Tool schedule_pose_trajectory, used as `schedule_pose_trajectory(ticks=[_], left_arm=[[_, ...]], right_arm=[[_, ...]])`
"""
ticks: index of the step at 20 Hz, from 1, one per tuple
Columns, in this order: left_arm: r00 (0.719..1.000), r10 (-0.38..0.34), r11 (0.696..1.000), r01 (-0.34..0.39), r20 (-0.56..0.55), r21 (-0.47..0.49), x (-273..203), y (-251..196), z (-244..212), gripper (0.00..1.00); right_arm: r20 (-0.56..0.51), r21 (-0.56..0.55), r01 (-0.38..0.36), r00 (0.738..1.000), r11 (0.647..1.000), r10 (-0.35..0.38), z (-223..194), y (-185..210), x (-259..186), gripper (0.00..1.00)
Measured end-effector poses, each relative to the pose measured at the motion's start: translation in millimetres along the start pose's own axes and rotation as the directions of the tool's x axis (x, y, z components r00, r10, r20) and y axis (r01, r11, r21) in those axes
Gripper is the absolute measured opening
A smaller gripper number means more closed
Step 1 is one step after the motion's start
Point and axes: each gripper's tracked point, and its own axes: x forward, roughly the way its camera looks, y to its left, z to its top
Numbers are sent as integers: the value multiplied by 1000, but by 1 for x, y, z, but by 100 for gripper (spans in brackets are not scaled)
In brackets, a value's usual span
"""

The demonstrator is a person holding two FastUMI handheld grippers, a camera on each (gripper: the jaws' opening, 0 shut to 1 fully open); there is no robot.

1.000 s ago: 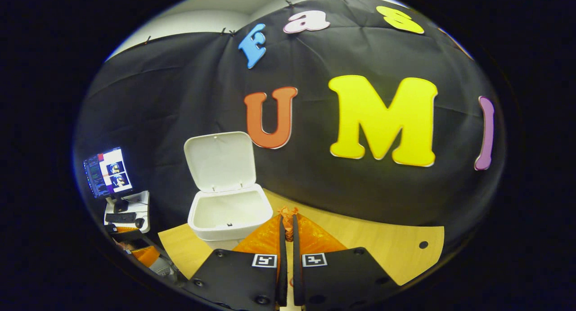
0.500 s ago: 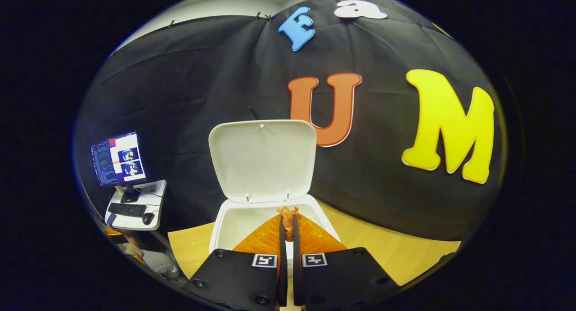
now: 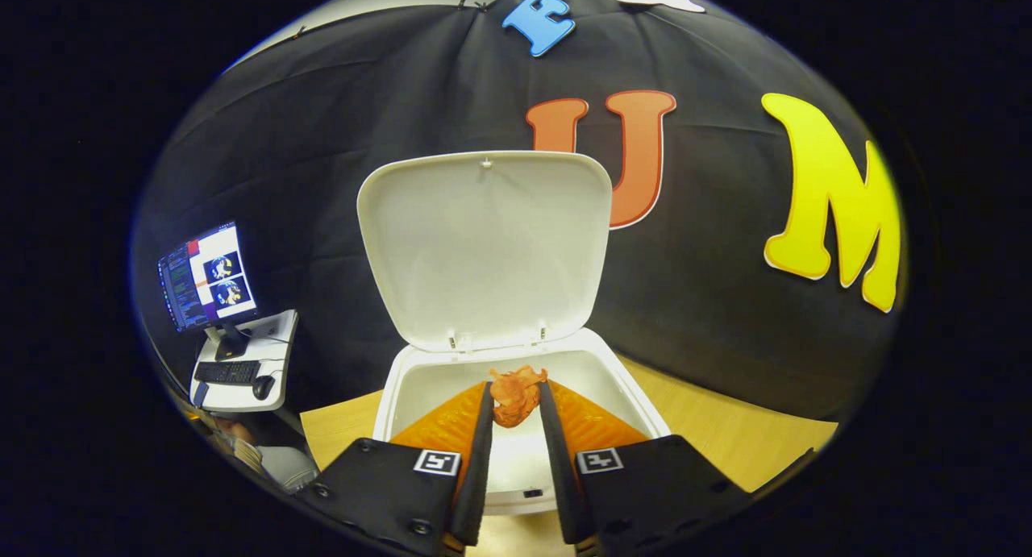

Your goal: Press the lid of the desktop garbage bin to open it, pick up the crumpled paper on the desktop and throw it into the bin, then pick up the pop can on the desktop and drop it into the bin, and finally close the garbage bin lid.

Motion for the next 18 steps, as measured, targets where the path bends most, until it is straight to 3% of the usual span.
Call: schedule_pose_trajectory(ticks=[3,9,10,14,18], left_arm=[[1000,-30,999,30,5,14,3,-7,2,99],[988,-146,988,143,43,62,12,-41,15,99],[983,-177,982,173,46,70,13,-49,15,99],[959,-279,957,273,52,96,20,-80,16,99],[921,-386,914,375,45,156,28,-119,8,99]], right_arm=[[3,-1,26,1000,1000,-26,0,-7,-3,58],[82,32,56,995,998,-58,16,-20,-45,76],[105,34,64,992,997,-68,21,-25,-56,73],[184,63,112,975,992,-122,29,-42,-112,81],[211,93,186,956,978,-202,4,-67,-166,81]])
